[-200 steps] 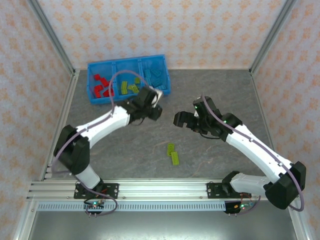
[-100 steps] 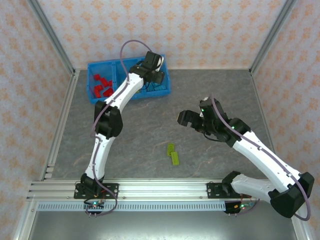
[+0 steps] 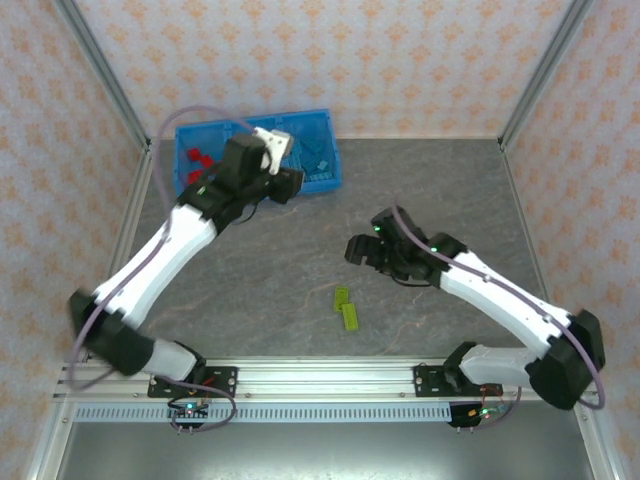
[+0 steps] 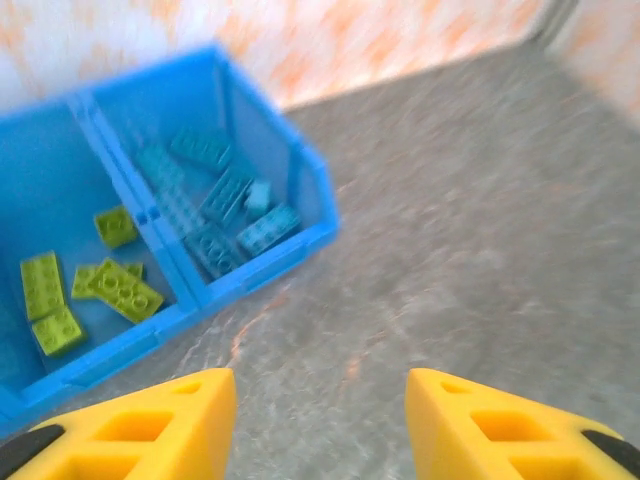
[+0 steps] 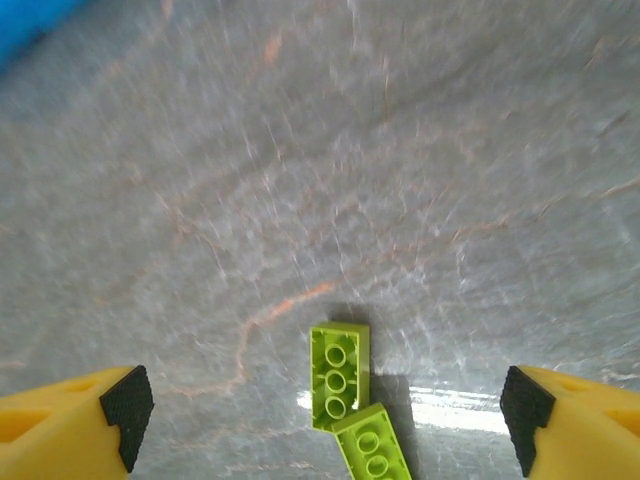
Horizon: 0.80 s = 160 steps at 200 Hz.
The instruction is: Sort the legos into containers by color
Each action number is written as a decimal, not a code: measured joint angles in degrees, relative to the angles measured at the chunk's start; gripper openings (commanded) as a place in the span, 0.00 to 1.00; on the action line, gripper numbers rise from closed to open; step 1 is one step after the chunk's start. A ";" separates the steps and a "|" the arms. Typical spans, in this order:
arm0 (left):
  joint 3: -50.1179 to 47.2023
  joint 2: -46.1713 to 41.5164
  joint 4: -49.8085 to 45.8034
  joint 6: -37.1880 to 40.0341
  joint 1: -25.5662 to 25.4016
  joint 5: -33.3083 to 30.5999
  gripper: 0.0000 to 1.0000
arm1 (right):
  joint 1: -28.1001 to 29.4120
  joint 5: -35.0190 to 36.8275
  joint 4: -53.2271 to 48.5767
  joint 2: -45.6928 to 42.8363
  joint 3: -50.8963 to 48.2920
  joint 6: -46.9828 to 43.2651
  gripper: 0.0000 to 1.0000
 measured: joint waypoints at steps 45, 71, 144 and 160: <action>-11.89 -22.91 -3.10 7.56 -4.26 -0.24 0.51 | 8.76 1.62 0.31 17.22 3.26 1.66 0.82; -19.04 -30.56 -7.76 15.23 -4.37 0.74 0.67 | 12.11 5.44 -0.74 23.85 7.08 2.49 0.70; -31.04 -41.88 -16.79 31.71 -4.37 12.44 0.98 | 13.79 9.05 -1.16 29.40 7.74 6.12 0.59; -32.17 -42.84 -18.69 35.12 -4.37 15.08 0.98 | 13.81 9.07 -1.11 29.53 7.52 6.69 0.46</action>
